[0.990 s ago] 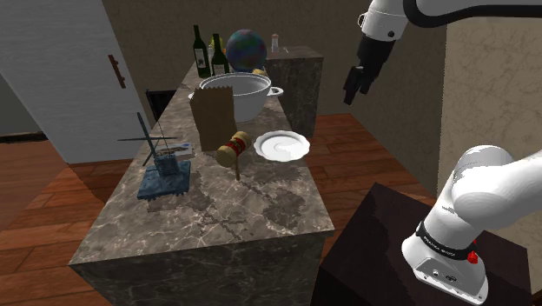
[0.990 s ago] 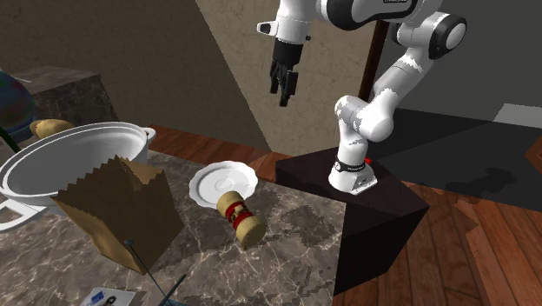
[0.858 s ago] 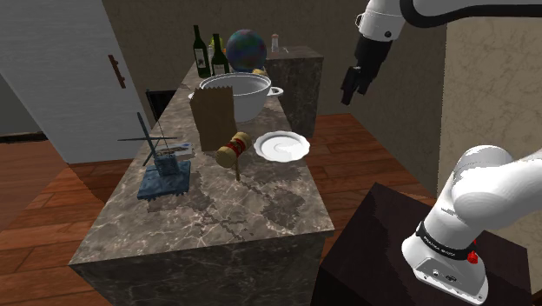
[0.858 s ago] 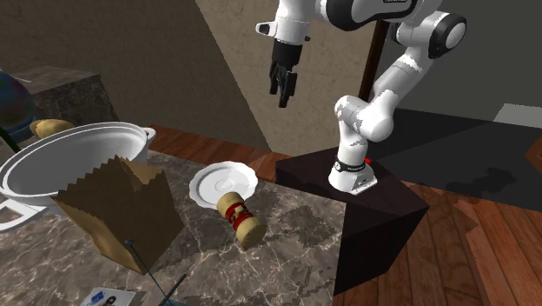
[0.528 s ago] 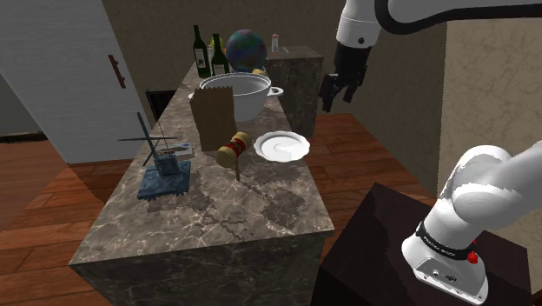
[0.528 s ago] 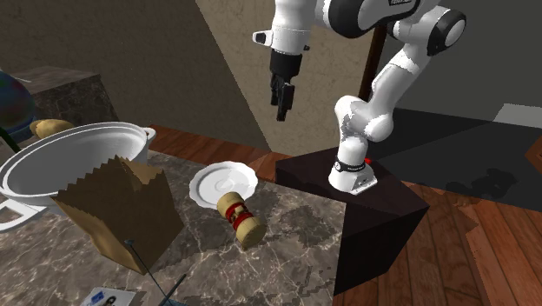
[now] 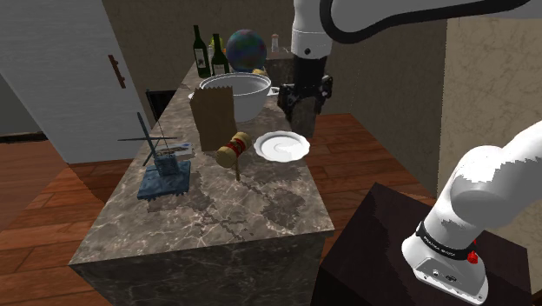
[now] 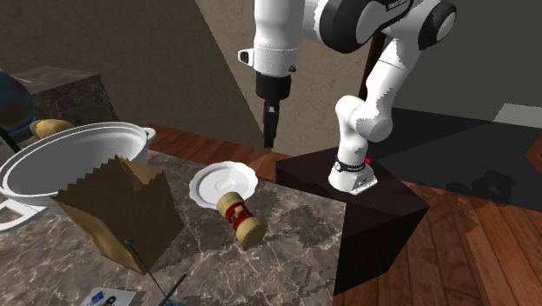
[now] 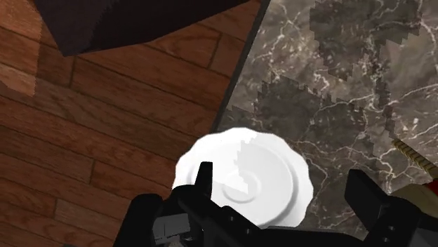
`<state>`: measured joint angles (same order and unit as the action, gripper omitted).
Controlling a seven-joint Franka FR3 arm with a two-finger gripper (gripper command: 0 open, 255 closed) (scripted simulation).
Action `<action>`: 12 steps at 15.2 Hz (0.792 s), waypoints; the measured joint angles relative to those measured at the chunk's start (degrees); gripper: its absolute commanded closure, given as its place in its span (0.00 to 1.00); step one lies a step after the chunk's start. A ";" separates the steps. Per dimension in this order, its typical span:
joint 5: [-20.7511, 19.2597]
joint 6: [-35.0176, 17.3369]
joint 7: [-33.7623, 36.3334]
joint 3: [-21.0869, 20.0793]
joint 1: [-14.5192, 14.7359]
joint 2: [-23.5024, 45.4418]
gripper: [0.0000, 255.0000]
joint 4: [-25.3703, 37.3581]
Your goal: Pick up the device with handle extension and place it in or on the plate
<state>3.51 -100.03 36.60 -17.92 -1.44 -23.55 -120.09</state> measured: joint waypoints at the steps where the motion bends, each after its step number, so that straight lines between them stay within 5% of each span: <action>1: 0.01 0.26 2.57 -1.18 -0.15 2.07 0.00 1.89; 12: -6.91 3.59 30.09 -9.45 1.47 31.29 0.00 28.43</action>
<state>-3.40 -96.44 66.69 -27.37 0.03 7.73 -91.65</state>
